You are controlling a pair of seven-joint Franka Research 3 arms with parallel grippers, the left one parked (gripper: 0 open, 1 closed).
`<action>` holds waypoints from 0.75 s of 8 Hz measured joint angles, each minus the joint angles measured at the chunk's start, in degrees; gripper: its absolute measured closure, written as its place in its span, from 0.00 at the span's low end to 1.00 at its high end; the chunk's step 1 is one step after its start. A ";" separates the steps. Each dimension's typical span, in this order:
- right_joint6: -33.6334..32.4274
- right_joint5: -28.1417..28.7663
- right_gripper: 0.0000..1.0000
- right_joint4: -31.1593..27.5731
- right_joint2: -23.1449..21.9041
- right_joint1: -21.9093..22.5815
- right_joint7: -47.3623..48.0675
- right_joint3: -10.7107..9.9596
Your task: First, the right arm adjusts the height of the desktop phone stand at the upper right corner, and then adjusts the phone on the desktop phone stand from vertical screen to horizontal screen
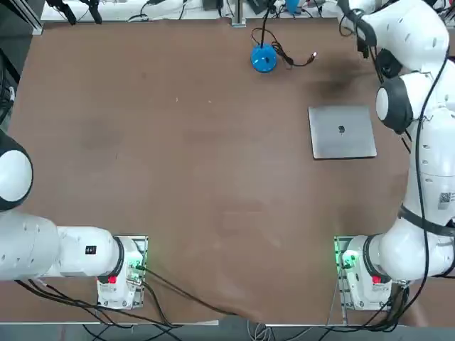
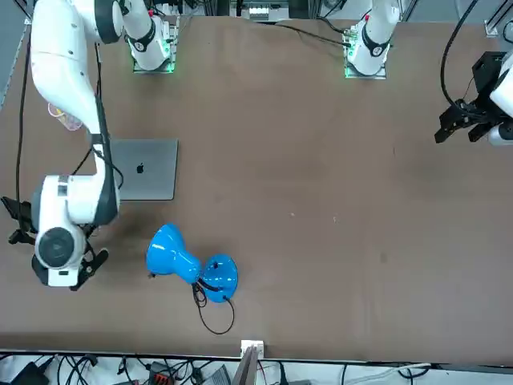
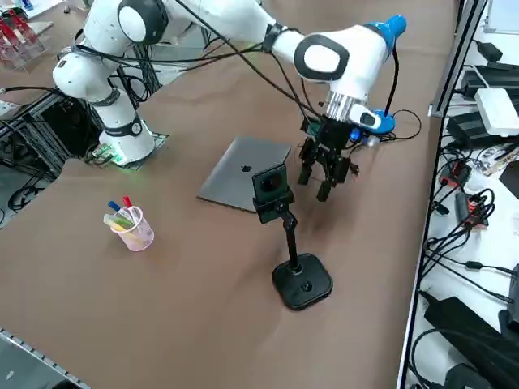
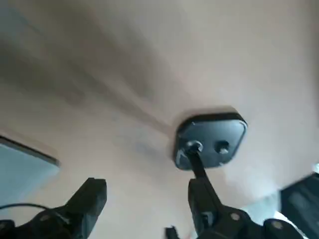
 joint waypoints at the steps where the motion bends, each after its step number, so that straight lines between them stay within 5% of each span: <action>1: -0.16 -3.66 0.00 -0.14 1.26 0.02 -1.00 -0.02; 6: -7.80 -14.21 0.04 -0.23 3.95 0.53 -2.39 -0.03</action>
